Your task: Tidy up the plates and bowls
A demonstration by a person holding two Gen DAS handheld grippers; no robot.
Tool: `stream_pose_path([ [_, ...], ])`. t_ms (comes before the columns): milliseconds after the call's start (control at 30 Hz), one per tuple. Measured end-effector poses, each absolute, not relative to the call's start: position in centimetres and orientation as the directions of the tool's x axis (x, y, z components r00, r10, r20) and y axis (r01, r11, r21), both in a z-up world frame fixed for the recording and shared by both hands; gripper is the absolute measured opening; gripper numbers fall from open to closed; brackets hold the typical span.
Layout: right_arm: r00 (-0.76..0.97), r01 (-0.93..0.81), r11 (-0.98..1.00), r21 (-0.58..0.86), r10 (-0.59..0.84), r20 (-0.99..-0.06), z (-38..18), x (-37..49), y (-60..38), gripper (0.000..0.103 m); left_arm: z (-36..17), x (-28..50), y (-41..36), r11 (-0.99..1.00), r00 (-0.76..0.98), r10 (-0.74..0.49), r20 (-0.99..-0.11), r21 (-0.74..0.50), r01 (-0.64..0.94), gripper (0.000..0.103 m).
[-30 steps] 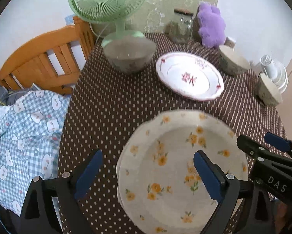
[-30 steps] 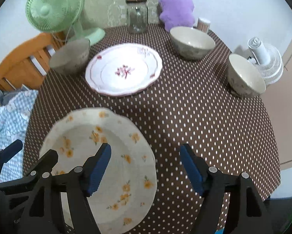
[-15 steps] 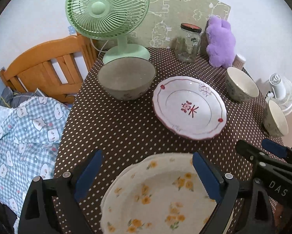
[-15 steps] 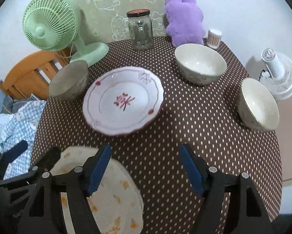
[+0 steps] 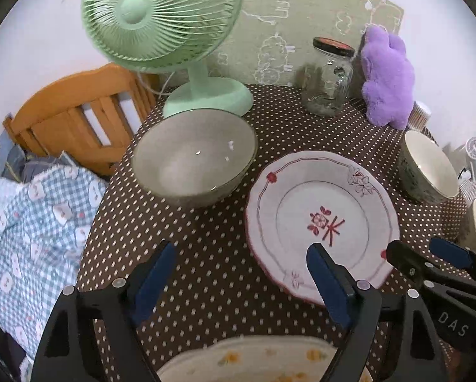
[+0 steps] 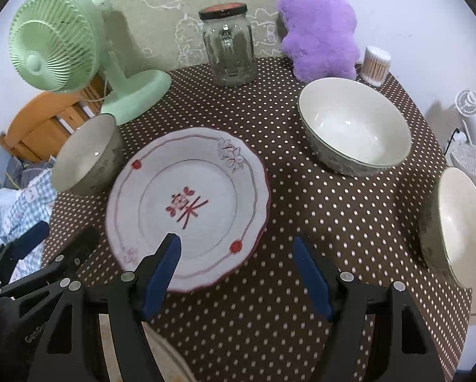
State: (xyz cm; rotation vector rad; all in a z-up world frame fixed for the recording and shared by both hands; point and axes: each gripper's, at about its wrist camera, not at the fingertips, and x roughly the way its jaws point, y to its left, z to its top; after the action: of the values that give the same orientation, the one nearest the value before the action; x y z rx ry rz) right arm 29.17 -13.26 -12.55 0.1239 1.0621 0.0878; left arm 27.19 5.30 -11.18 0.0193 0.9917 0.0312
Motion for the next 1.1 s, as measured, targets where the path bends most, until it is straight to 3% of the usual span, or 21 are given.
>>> stream_pose_path([
  [167, 0.484, 0.003, 0.991, 0.134, 0.116, -0.867, -13.7, 31.3, -13.6, 0.074, -13.0, 29.1, 4.4, 0.998, 0.514, 0.044, -0.856, 0.066, 0.025, 0.08],
  [300, 0.47, -0.006, 0.994, 0.113, 0.103, -0.877, -14.9, 32.7, -13.4, 0.065, -14.2, 30.2, 4.1, 0.999, 0.489, 0.028, -0.872, 0.041, 0.018, 0.077],
  [633, 0.418, -0.022, 0.992, 0.122, 0.12, -0.901, -17.6, 34.7, -12.5, 0.054, -16.5, 32.3, 3.9, 0.999, 0.439, 0.032, -0.898, 0.035, -0.003, 0.061],
  [900, 0.438, -0.017, 0.994, 0.111, 0.107, -0.892, -17.7, 35.2, -12.5, 0.052, -16.6, 33.1, 3.4, 0.999, 0.455, 0.035, -0.89, 0.039, 0.0, 0.061],
  [1100, 0.438, -0.001, 0.995, 0.098, 0.089, -0.895, -17.5, 35.4, -12.7, 0.04, -16.7, 32.5, 2.3, 0.998, 0.463, 0.032, -0.886, 0.053, 0.033, 0.057],
])
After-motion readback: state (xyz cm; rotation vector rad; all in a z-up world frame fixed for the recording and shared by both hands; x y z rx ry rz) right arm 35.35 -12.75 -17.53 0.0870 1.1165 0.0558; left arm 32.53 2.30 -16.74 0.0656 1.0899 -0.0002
